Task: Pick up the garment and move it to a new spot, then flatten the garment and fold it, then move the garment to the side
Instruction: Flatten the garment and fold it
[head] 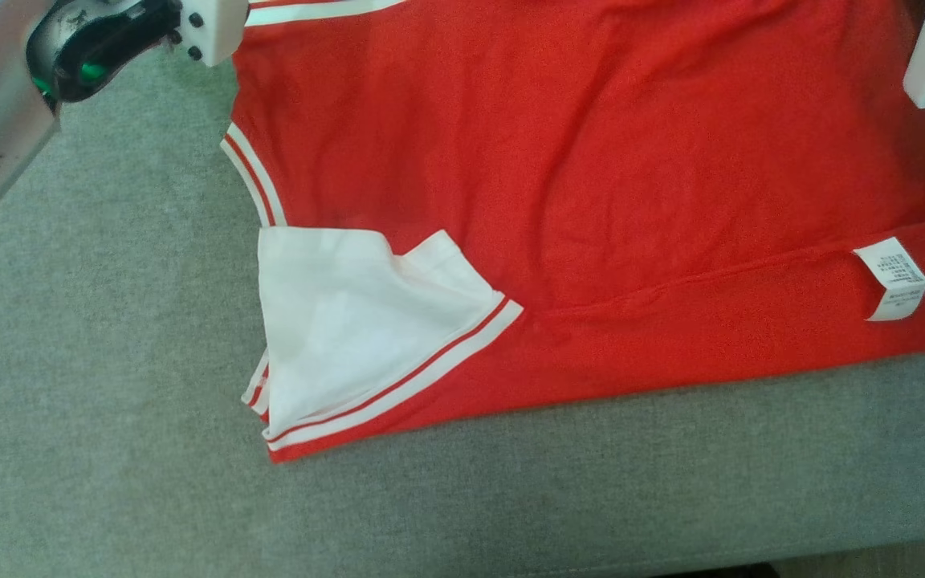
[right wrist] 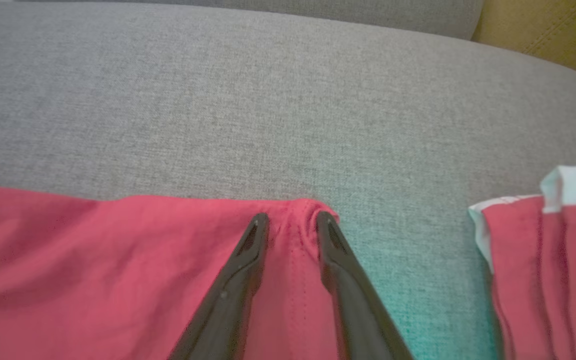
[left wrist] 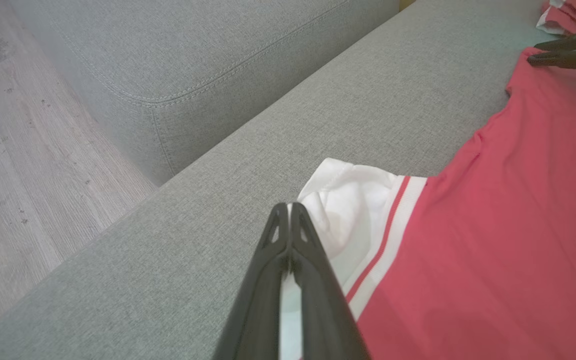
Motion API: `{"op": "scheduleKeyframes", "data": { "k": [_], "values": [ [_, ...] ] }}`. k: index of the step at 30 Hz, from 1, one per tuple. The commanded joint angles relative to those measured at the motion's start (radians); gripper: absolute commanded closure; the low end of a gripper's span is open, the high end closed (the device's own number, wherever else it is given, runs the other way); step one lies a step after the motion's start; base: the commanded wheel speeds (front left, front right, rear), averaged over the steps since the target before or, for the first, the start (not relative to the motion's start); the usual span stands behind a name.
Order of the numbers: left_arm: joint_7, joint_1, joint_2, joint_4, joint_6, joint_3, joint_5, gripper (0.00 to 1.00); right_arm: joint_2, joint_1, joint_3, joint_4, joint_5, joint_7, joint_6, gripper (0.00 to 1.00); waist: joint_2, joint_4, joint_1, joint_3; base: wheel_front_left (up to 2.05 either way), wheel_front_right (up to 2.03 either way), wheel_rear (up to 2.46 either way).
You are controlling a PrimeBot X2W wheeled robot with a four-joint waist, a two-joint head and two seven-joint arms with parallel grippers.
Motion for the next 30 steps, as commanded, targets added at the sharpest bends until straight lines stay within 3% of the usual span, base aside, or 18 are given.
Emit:
{"op": "scheduleKeyframes", "data": {
  "k": [1,3,5,12,20,25,30],
  "values": [
    [-0.007,-0.065,0.037,-0.007,0.002,0.034,-0.005,1.0,-0.017,-0.027,-0.004,-0.025,-0.012,0.011,-0.001,0.54,0.0,0.002,0.0,0.001,0.0,0.0,0.0],
    [-0.009,-0.067,0.037,-0.006,0.002,0.033,-0.007,1.0,-0.015,-0.03,-0.01,-0.021,-0.018,0.016,-0.001,0.6,0.0,0.004,0.0,0.003,0.0,0.0,0.0],
    [-0.012,-0.068,0.038,-0.005,0.002,0.031,-0.008,1.0,-0.011,-0.03,-0.016,-0.017,-0.024,0.023,-0.001,1.0,0.0,0.006,0.0,0.004,0.0,0.0,0.0],
    [-0.064,-0.081,0.054,-0.015,0.002,0.027,0.046,1.0,-0.008,-0.039,-0.024,-0.031,-0.029,-0.002,-0.001,1.0,0.0,0.007,0.0,0.001,0.0,0.0,0.0],
    [-0.207,-0.11,0.058,0.019,0.002,0.025,0.12,1.0,0.0,-0.08,-0.065,-0.03,0.005,-0.086,-0.001,1.0,0.0,0.006,0.0,-0.017,0.0,0.0,0.0],
    [-0.289,-0.116,0.04,0.062,0.002,0.026,0.104,1.0,0.006,-0.075,-0.102,-0.013,0.015,-0.128,-0.001,1.0,0.0,0.022,0.0,-0.046,0.0,0.0,0.0],
    [-0.34,-0.072,0.056,0.041,0.002,0.026,0.07,1.0,-0.019,-0.005,-0.123,-0.043,0.053,-0.14,-0.001,1.0,0.0,0.047,0.0,-0.078,0.0,0.0,0.0]
  ]
}}
